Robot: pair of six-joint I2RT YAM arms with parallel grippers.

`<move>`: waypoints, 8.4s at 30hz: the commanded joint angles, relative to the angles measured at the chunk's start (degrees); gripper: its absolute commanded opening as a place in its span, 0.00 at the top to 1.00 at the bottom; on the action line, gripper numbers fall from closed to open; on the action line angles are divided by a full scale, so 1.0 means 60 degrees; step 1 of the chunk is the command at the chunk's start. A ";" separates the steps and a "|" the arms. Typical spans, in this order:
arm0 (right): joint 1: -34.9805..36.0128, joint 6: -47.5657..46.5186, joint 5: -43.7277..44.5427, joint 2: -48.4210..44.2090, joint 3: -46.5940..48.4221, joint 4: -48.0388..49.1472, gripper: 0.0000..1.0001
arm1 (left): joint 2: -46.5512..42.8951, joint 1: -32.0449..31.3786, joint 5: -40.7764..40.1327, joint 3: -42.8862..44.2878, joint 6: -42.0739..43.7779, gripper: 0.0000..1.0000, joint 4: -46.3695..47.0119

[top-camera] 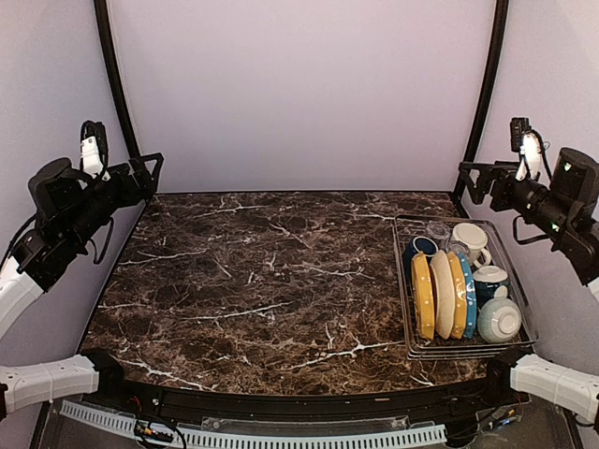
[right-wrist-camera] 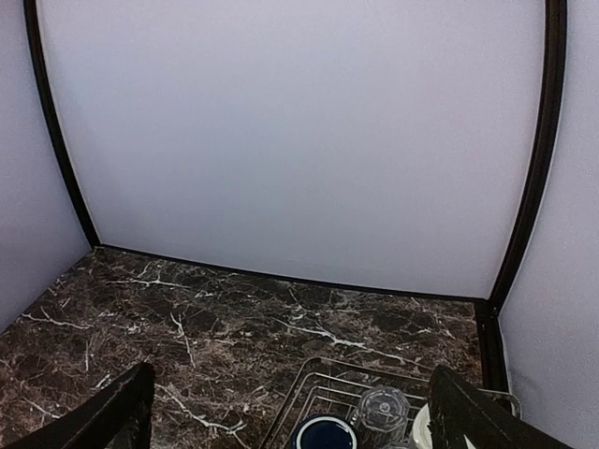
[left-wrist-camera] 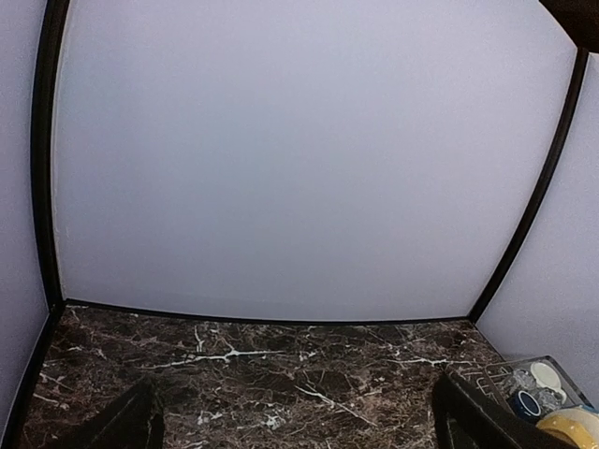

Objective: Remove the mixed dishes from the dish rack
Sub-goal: Grab the plate from the dish rack, then pass from the right arm to the left, then place the plate at the center of the board.

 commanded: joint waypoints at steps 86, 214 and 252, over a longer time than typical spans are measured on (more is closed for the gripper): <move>0.1018 0.5121 -0.3826 0.3023 0.1617 -0.5728 1.00 | 0.4393 0.0549 0.5147 0.0992 -0.2151 0.01 -0.1993; 0.2943 0.2477 0.1462 0.3822 0.2136 -0.5472 0.01 | 1.2262 0.0946 0.8089 0.3010 -0.6960 0.96 0.2751; 0.1661 0.2763 -0.2388 0.3194 0.2286 -0.7085 0.04 | 1.1316 0.2687 0.4789 0.3526 -0.3564 0.01 -0.1755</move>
